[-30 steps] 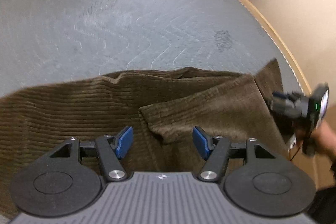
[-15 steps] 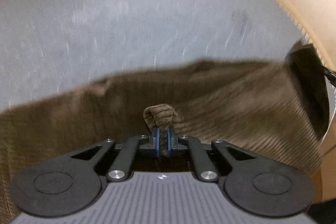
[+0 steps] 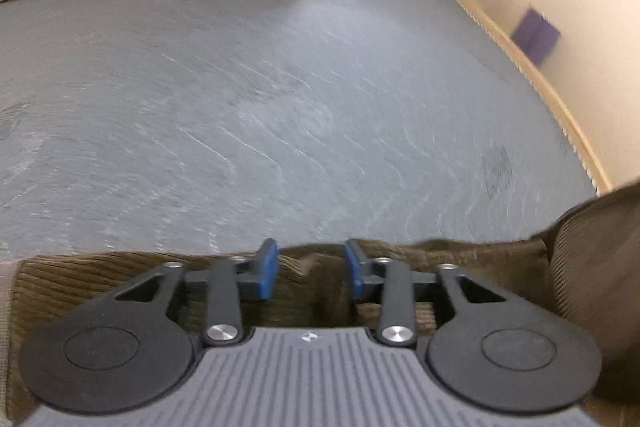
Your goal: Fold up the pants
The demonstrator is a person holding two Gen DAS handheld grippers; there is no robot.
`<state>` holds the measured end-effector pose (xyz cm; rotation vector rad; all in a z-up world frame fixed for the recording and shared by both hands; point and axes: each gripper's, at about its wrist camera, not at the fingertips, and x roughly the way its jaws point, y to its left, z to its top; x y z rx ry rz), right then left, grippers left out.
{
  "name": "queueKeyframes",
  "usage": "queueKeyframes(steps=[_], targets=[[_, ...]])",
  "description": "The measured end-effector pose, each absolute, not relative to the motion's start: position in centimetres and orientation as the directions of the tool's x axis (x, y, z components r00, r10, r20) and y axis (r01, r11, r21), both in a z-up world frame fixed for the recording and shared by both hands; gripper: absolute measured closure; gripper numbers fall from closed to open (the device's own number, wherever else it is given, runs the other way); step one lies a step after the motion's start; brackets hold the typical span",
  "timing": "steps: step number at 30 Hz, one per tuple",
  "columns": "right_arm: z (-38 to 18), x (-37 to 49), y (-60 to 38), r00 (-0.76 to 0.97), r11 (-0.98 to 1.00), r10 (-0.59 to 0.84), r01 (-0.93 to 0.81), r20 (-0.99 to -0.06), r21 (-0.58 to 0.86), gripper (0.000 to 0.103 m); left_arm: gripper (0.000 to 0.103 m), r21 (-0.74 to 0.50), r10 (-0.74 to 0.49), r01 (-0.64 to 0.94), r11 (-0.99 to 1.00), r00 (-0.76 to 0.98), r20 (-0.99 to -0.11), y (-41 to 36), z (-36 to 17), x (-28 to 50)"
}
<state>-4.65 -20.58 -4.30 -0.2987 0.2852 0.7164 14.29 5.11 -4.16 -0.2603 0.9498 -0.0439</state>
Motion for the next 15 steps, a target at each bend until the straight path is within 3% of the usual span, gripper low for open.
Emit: queueKeyframes(steps=[2, 5, 8, 10, 12, 15], targets=[[-8.2, -4.0, -17.6, 0.568, 0.639, 0.587, -0.763, -0.578, -0.101, 0.092, 0.061, -0.25, -0.161, -0.084, 0.965, 0.564, -0.81, 6.1, -4.3, 13.9], [-12.2, -3.3, -16.3, 0.526, 0.681, 0.427, -0.722, -0.735, -0.121, 0.089, 0.059, -0.255, -0.184, -0.059, 0.965, 0.54, -0.822, 6.7, -4.5, 13.3], [-10.0, -3.6, -17.9, 0.545, 0.714, 0.49, -0.698, -0.681, -0.045, 0.086, 0.052, -0.249, -0.21, -0.002, 0.969, 0.531, -0.821, 7.0, -4.4, 12.6], [-8.2, -2.3, -20.6, 0.595, 0.781, 0.508, -0.623, -0.623, 0.042, 0.071, 0.05, -0.247, -0.235, 0.047, 0.968, 0.517, -0.823, 6.7, -4.5, 12.0], [-7.2, -1.4, -24.0, 0.688, 0.886, 0.431, -0.445, -0.584, 0.13, 0.037, 0.05, -0.255, -0.259, 0.08, 0.964, 0.51, -0.82, 6.1, -4.8, 11.9], [-7.9, 0.5, -29.3, 0.746, 0.966, 0.241, -0.124, -0.621, 0.226, 0.033, 0.05, -0.273, -0.29, 0.109, 0.956, 0.499, -0.817, 4.6, -5.2, 12.1]])
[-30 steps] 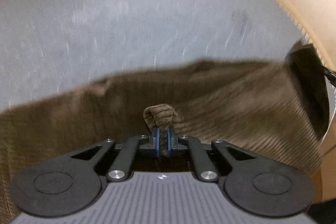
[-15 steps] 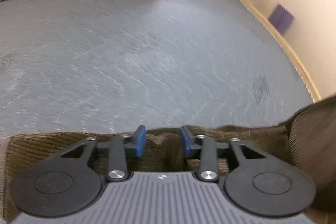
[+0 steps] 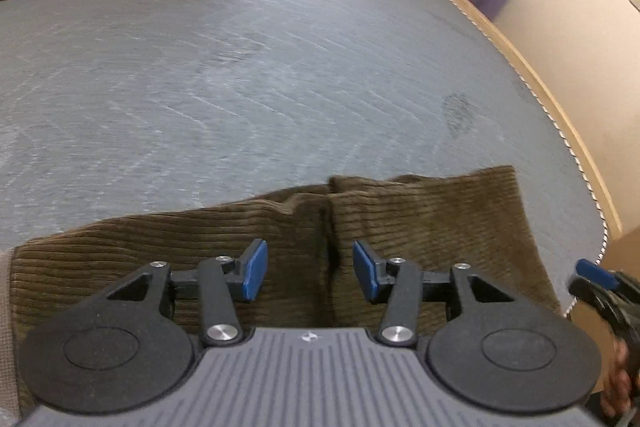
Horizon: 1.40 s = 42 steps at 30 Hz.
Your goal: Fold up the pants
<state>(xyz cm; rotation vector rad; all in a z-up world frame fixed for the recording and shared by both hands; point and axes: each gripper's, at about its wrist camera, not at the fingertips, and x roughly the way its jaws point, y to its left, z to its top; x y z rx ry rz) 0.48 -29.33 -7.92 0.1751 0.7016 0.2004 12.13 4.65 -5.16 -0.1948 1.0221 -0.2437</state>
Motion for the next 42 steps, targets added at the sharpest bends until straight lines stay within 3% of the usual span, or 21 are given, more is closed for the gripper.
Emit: queueKeyframes(steps=[3, 6, 8, 17, 19, 21, 24, 26, 31, 34, 36, 38, 39, 40, 42], targets=[[-10.4, 1.1, -32.8, 0.7, 0.962, 0.096, 0.116, -0.708, 0.246, 0.033, 0.052, -0.277, -0.317, 0.154, 0.948, 0.482, -0.817, 2.0, -5.7, 12.4], [-12.7, 1.2, -35.6, 0.637, 0.925, 0.062, 0.254, -0.769, 0.284, 0.033, 0.065, -0.231, -0.312, 0.221, 0.948, 0.486, -0.816, -0.7, -6.3, 12.4], [-13.6, 1.4, -36.4, 0.608, 0.909, 0.073, 0.285, -0.791, 0.303, 0.033, 0.074, -0.177, -0.292, 0.266, 0.948, 0.493, -0.819, -2.3, -6.7, 12.4], [-16.7, 1.8, -35.9, 0.537, 0.915, 0.149, 0.244, -0.83, 0.322, 0.034, 0.075, -0.108, -0.22, 0.248, 0.963, 0.486, -0.846, -4.8, -8.8, 13.7], [-16.7, 1.7, -35.9, 0.536, 0.918, 0.149, 0.237, -0.831, 0.317, 0.04, 0.075, -0.11, -0.219, 0.243, 0.964, 0.487, -0.845, -4.8, -8.7, 13.8], [-16.2, 1.5, -35.6, 0.549, 0.93, 0.14, 0.212, -0.824, 0.299, 0.065, 0.075, -0.116, -0.223, 0.24, 0.964, 0.488, -0.844, -4.6, -8.5, 14.0], [-13.8, 0.5, -34.4, 0.619, 0.938, 0.137, 0.17, -0.774, 0.302, 0.078, 0.074, -0.148, -0.245, 0.227, 0.963, 0.497, -0.832, -3.6, -7.5, 13.9], [-10.7, -0.7, -31.7, 0.712, 0.968, 0.142, 0.047, -0.688, 0.248, 0.079, 0.069, -0.208, -0.29, 0.214, 0.954, 0.501, -0.815, -2.3, -6.4, 13.7], [-4.8, -5.0, -21.2, 0.832, 0.93, 0.329, -0.368, -0.446, 0.001, 0.079, 0.015, -0.529, -0.558, 0.21, 0.822, 0.484, -0.675, 2.2, -2.8, 12.6], [-4.2, -6.9, -14.8, 0.795, 0.844, 0.447, -0.527, -0.409, -0.102, 0.079, 0.008, -0.718, -0.722, 0.207, 0.664, 0.424, -0.546, 5.2, -2.2, 11.9], [-4.4, -7.9, -11.1, 0.759, 0.776, 0.511, -0.609, -0.403, -0.165, 0.079, 0.004, -0.677, -0.696, 0.211, 0.705, 0.389, -0.604, 6.1, -2.6, 11.3], [-4.7, -8.8, -7.9, 0.71, 0.706, 0.574, -0.682, -0.408, -0.193, 0.079, 0.014, -0.619, -0.634, 0.179, 0.765, 0.382, -0.673, 7.3, -3.8, 10.7], [-4.7, -9.4, -6.6, 0.688, 0.674, 0.598, -0.709, -0.411, -0.206, 0.08, 0.05, -0.586, -0.592, 0.146, 0.797, 0.38, -0.711, 8.1, -4.5, 10.5], [-4.8, -10.1, -5.2, 0.667, 0.638, 0.62, -0.735, -0.414, -0.229, 0.08, 0.075, -0.549, -0.55, 0.12, 0.827, 0.368, -0.749, 9.2, -5.1, 10.3], [-5.2, -10.6, -2.8, 0.632, 0.59, 0.635, -0.768, -0.444, -0.25, 0.078, 0.08, -0.513, -0.505, 0.084, 0.854, 0.369, -0.78, 12.1, -5.4, 9.7]])
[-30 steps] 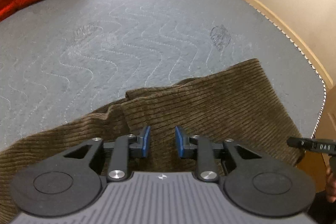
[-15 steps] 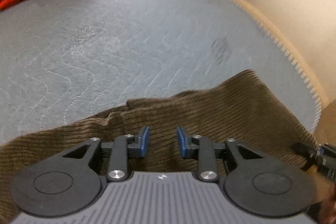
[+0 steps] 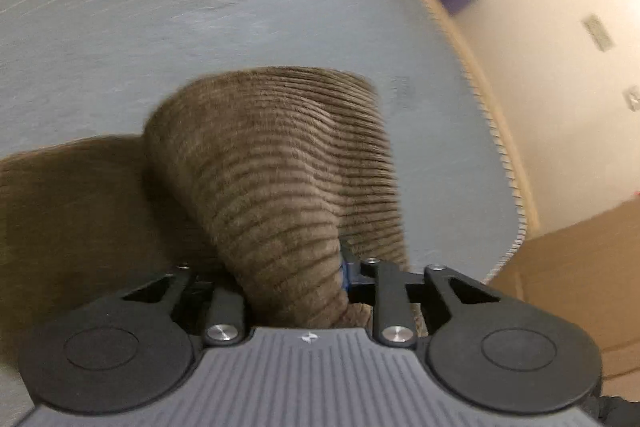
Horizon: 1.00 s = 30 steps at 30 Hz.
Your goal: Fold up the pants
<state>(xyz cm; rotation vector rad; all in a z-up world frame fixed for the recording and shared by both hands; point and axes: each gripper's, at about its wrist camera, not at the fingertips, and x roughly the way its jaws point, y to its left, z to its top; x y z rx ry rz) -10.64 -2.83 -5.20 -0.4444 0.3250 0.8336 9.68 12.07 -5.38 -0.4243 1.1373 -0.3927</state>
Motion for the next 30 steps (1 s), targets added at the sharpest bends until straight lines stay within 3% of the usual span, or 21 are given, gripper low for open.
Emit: queueKeyframes(steps=[4, 6, 8, 9, 10, 11, 12, 13, 14, 16, 19, 22, 26, 29, 30], targets=[[-3.6, -9.2, -0.9, 0.513, 0.552, 0.733, -0.832, -0.447, -0.05, 0.068, 0.082, -0.446, -0.405, 0.023, 0.895, 0.464, -0.788, 18.5, -4.0, 8.1], [-2.0, -8.0, -1.1, 0.432, 0.509, 0.802, -0.856, -0.413, 0.094, 0.05, 0.08, -0.405, -0.337, -0.04, 0.914, 0.481, -0.809, 21.8, -4.1, 7.5], [-1.0, -6.1, -1.7, 0.408, 0.507, 0.82, -0.844, -0.402, 0.177, 0.039, 0.068, -0.339, -0.25, -0.12, 0.933, 0.461, -0.852, 24.6, -4.9, 7.1], [-0.9, -5.1, -1.9, 0.415, 0.527, 0.811, -0.825, -0.411, 0.206, 0.035, 0.05, -0.305, -0.206, -0.167, 0.938, 0.439, -0.874, 25.9, -5.5, 7.1], [-0.8, -3.6, -2.1, 0.436, 0.567, 0.786, -0.791, -0.439, 0.229, 0.033, 0.04, -0.296, -0.193, -0.204, 0.933, 0.41, -0.891, 27.0, -6.3, 7.1], [-1.0, -1.9, -2.3, 0.455, 0.615, 0.749, -0.748, -0.482, 0.25, 0.031, 0.04, -0.299, -0.196, -0.236, 0.925, 0.378, -0.905, 28.0, -7.2, 7.1], [-1.4, -0.1, -2.5, 0.463, 0.662, 0.708, -0.698, -0.534, 0.272, 0.03, 0.032, -0.296, -0.193, -0.253, 0.921, 0.365, -0.911, 28.6, -7.8, 7.1], [-2.1, 1.7, -2.6, 0.467, 0.707, 0.664, -0.647, -0.585, 0.286, 0.03, 0.015, -0.281, -0.174, -0.262, 0.923, 0.366, -0.914, 28.9, -8.0, 7.0], [-3.0, 3.3, -2.9, 0.469, 0.756, 0.61, -0.588, -0.639, 0.29, 0.03, 0.011, -0.258, -0.15, -0.257, 0.931, 0.375, -0.915, 29.0, -8.0, 7.0], [-5.2, 6.5, -3.1, 0.45, 0.841, 0.495, -0.462, -0.743, 0.28, 0.03, 0.01, -0.256, -0.151, -0.236, 0.937, 0.388, -0.909, 29.5, -7.9, 7.3], [-9.0, 9.8, -3.8, 0.365, 0.899, 0.403, -0.328, -0.839, 0.289, 0.03, 0.01, -0.348, -0.229, -0.271, 0.897, 0.389, -0.892, 31.1, -8.8, 7.2], [-12.6, 11.6, -4.7, 0.25, 0.891, 0.444, -0.224, -0.861, 0.395, 0.03, 0.009, -0.414, -0.308, -0.275, 0.868, 0.356, -0.882, 31.7, -10.9, 7.9], [-14.4, 12.3, -3.6, 0.222, 0.878, 0.471, -0.213, -0.854, 0.429, 0.021, 0.003, -0.49, -0.392, -0.293, 0.821, 0.334, -0.857, 32.4, -13.9, 8.5], [-15.1, 13.0, -3.2, 0.215, 0.872, 0.483, -0.209, -0.849, 0.443, 0.022, 0.003, -0.513, -0.417, -0.298, 0.805, 0.331, -0.846, 31.9, -15.3, 9.2], [-14.9, 12.9, -3.3, 0.219, 0.871, 0.487, -0.201, -0.846, 0.449, 0.028, 0.003, -0.515, -0.417, -0.299, 0.803, 0.335, -0.845, 31.7, -15.5, 9.3]])
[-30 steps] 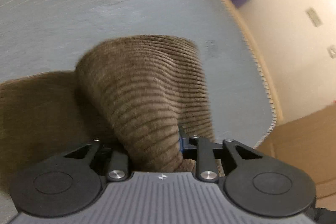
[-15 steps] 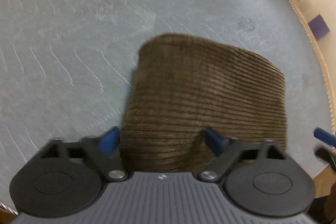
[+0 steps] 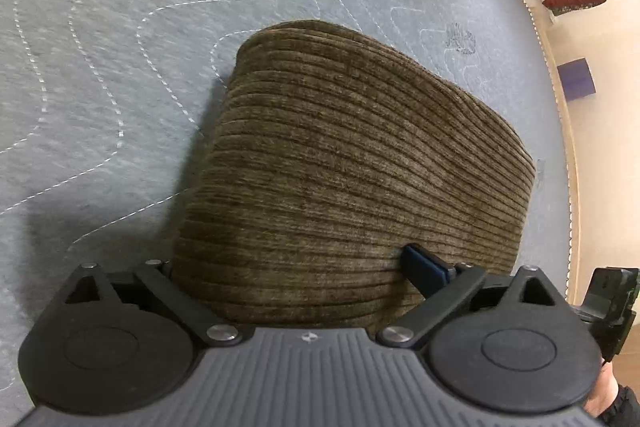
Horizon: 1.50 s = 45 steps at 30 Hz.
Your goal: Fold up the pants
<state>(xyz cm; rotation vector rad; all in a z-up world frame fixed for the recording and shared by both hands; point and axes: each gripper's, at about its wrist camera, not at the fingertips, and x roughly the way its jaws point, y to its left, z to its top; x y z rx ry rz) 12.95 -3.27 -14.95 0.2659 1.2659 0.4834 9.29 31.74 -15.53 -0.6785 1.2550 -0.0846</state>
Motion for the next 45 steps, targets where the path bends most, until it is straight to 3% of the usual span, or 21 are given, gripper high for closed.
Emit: queueKeyframes(steps=[1, 2, 3, 4, 6, 9, 17, 18, 19, 21, 23, 25, 29, 30, 31, 34, 36, 38, 41, 43, 45], targets=[[-15.4, 12.9, -3.4, 0.223, 0.867, 0.496, -0.189, -0.839, 0.462, 0.033, 0.006, -0.518, -0.42, -0.299, 0.801, 0.337, -0.843, 31.6, -15.6, 9.4], [-15.0, 12.9, -3.6, 0.229, 0.859, 0.511, -0.181, -0.829, 0.479, 0.048, 0.01, -0.522, -0.421, -0.291, 0.802, 0.345, -0.839, 31.3, -15.6, 9.5], [-14.5, 12.9, -4.3, 0.24, 0.855, 0.518, -0.179, -0.821, 0.487, 0.06, 0.027, -0.53, -0.425, -0.276, 0.802, 0.36, -0.831, 30.8, -15.4, 9.5], [-13.9, 12.8, -4.7, 0.257, 0.853, 0.522, -0.179, -0.813, 0.491, 0.064, 0.041, -0.544, -0.437, -0.262, 0.797, 0.371, -0.819, 30.3, -15.1, 9.7], [-12.8, 13.1, -5.9, 0.294, 0.835, 0.549, -0.156, -0.783, 0.527, 0.078, 0.051, -0.54, -0.432, -0.233, 0.809, 0.387, -0.814, 29.7, -14.1, 10.1], [-10.4, 13.5, -8.0, 0.357, 0.791, 0.605, -0.17, -0.712, 0.587, 0.081, 0.057, -0.551, -0.437, -0.201, 0.81, 0.42, -0.796, 28.6, -12.6, 10.7], [-3.5, 16.4, -13.3, 0.576, 0.788, 0.606, -0.336, -0.549, 0.516, 0.08, 0.057, -0.618, -0.46, -0.069, 0.783, 0.605, -0.65, 24.1, -7.5, 14.7], [-3.2, 16.8, -13.8, 0.599, 0.794, 0.598, -0.353, -0.533, 0.495, 0.08, 0.053, -0.609, -0.453, -0.051, 0.791, 0.621, -0.64, 23.3, -7.1, 15.3], [-2.9, 17.4, -14.7, 0.623, 0.805, 0.584, -0.362, -0.521, 0.47, 0.08, 0.04, -0.581, -0.423, -0.051, 0.812, 0.635, -0.646, 22.5, -6.9, 15.8], [-3.4, 18.8, -15.6, 0.67, 0.85, 0.52, -0.346, -0.53, 0.398, 0.067, 0.02, -0.43, -0.223, -0.152, 0.89, 0.677, -0.702, 21.4, -6.4, 16.3], [-4.7, 20.3, -16.1, 0.744, 0.947, 0.313, -0.2, -0.59, 0.251, 0.052, 0.027, -0.275, -0.032, -0.258, 0.926, 0.674, -0.738, 20.8, -6.2, 16.5], [-6.1, 21.2, -17.1, 0.744, 0.977, 0.19, -0.082, -0.641, 0.195, 0.053, 0.037, -0.327, -0.071, -0.25, 0.911, 0.686, -0.724, 20.8, -5.9, 16.2], [-6.0, 20.9, -17.0, 0.701, 0.953, 0.295, -0.163, -0.649, 0.257, 0.053, 0.045, -0.277, -0.176, -0.039, 0.96, 0.683, -0.709, 16.6, -5.1, 16.5], [-5.8, 20.4, -16.7, 0.697, 0.949, 0.314, -0.216, -0.645, 0.229, 0.054, 0.054, -0.252, -0.192, 0.006, 0.968, 0.664, -0.723, 15.6, -5.5, 16.5], [-5.9, 19.9, -16.4, 0.687, 0.945, 0.324, -0.269, -0.65, 0.186, 0.054, 0.066, -0.234, -0.205, 0.039, 0.971, 0.634, -0.746, 14.7, -6.2, 16.5], [-8.3, 20.2, -15.5, 0.585, 0.942, 0.296, -0.31, -0.755, 0.129, 0.054, 0.075, -0.137, -0.157, 0.077, 0.988, 0.457, -0.875, 13.0, -10.4, 16.6], [-11.8, 20.3, -15.7, 0.459, 0.95, 0.216, -0.303, -0.862, 0.077, 0.053, 0.074, 0.0, -0.034, 0.094, 0.996, 0.361, -0.932, 11.8, -13.1, 16.1], [-12.6, 20.1, -16.3, 0.445, 0.954, 0.212, -0.288, -0.87, 0.085, 0.052, 0.075, 0.033, -0.011, 0.108, 0.994, 0.383, -0.924, 10.9, -12.5, 15.7], [-10.6, 19.8, -16.2, 0.499, 0.951, 0.255, -0.286, -0.828, 0.12, 0.052, 0.075, -0.035, -0.085, 0.114, 0.993, 0.466, -0.881, 10.0, -10.2, 14.8], [-11.9, 18.4, -17.3, 0.472, 0.953, 0.229, -0.286, -0.851, 0.097, 0.053, 0.072, -0.056, -0.104, 0.126, 0.99, 0.416, -0.903, 9.1, -11.6, 14.2], [-13.8, 18.5, -16.9, 0.433, 0.961, 0.184, -0.268, -0.882, 0.069, 0.039, 0.07, 0.005, -0.039, 0.118, 0.993, 0.369, -0.929, 8.1, -13.5, 13.7]])
